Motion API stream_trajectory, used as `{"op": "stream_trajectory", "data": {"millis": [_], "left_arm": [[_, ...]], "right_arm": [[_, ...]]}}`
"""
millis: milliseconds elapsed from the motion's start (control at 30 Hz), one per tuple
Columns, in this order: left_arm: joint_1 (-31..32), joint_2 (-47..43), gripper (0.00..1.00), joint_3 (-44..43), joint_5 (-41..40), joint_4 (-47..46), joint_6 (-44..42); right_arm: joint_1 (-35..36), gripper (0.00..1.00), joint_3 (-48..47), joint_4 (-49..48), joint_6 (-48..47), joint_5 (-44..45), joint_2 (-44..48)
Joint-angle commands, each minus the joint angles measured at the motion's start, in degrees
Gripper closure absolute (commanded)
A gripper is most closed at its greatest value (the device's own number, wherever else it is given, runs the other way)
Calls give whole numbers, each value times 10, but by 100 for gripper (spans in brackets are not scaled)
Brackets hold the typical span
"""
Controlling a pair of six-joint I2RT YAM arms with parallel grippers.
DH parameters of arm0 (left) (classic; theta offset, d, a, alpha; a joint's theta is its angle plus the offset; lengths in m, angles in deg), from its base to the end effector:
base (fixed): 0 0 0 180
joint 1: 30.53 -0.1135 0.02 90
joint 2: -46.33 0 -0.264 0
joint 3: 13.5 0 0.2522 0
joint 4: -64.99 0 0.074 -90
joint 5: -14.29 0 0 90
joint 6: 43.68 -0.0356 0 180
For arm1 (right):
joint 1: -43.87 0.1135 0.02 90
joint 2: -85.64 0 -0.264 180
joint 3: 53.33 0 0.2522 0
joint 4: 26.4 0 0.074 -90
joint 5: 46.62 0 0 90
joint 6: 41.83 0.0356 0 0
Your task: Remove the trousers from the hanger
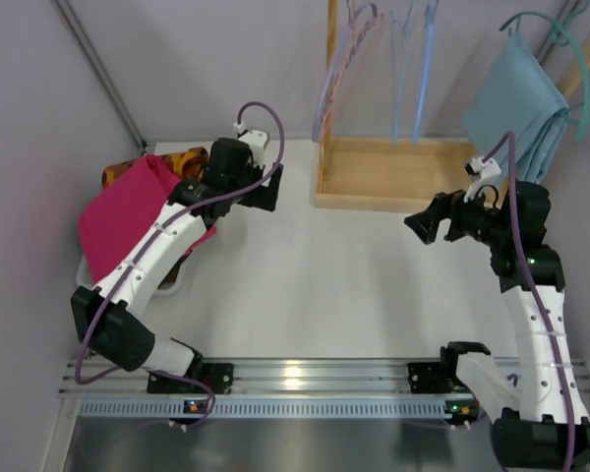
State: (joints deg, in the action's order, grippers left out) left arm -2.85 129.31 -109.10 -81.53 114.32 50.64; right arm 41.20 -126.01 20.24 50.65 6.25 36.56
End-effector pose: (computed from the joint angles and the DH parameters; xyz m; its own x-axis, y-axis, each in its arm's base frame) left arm 0.2864 -0.1462 0.3652 -0.5572 0.2077 -0.8040 0.3492 0.9371 0.0001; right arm 0.1732 0.0134 0.3739 -0.4130 0.0538 -0.9091 -0.5003 0.8207 0.2758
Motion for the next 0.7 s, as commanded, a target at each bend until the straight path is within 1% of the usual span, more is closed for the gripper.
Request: {"op": "stream_trajectory", "data": {"millis": [0, 67, 100, 167, 200, 233, 300, 333, 367, 400, 433, 500, 533, 600, 633, 667], "left_arm": [[-18, -38, 1, -5, 3, -26, 17], [-32, -50, 2, -2, 11, -26, 20], [-39, -55, 1, -2, 27, -25, 20], [-74, -75, 1, -8, 55, -26, 24], [-109, -91, 2, -16, 110, -26, 28], [-129, -98, 1, -19, 132, -26, 28], [-170, -113, 1, -31, 156, -27, 27], [-175, -117, 1, -33, 158, -27, 27], [-177, -127, 1, -34, 156, -27, 27], [-180, -131, 1, -33, 158, -27, 28], [-182, -135, 1, -30, 168, -27, 29], [-187, -142, 1, -26, 178, -27, 31], [-189, -143, 2, -21, 186, -27, 31], [-192, -143, 1, -19, 198, -26, 34], [-192, -143, 2, -18, 201, -27, 37], [-192, -142, 1, -17, 213, -27, 43]], "right_arm": [[-2, 1, -37, 7, -19, -2, 2], [-3, 1, -65, 14, -38, 2, -1], [-4, 1, -78, 21, -42, 13, -10], [-7, 0, -122, 43, -47, 28, -24], [-14, 1, -161, 63, -53, 22, -43], [-18, 1, -180, 73, -53, 14, -54], [-25, 1, -216, 79, -48, -3, -84], [-27, 1, -233, 82, -43, -5, -94], [-28, 0, -270, 84, -36, -6, -105], [-30, 1, -290, 89, -34, -7, -130], [-32, 1, -336, 91, -33, -8, -144], [-38, 1, -389, 105, -30, -9, -188], [-41, 1, -443, 112, -30, -10, -204], [-56, 1, -496, 128, -29, -9, -247], [-62, 1, -537, 131, -29, -8, -260], [-70, 1, -552, 129, -28, -8, -268]]}}
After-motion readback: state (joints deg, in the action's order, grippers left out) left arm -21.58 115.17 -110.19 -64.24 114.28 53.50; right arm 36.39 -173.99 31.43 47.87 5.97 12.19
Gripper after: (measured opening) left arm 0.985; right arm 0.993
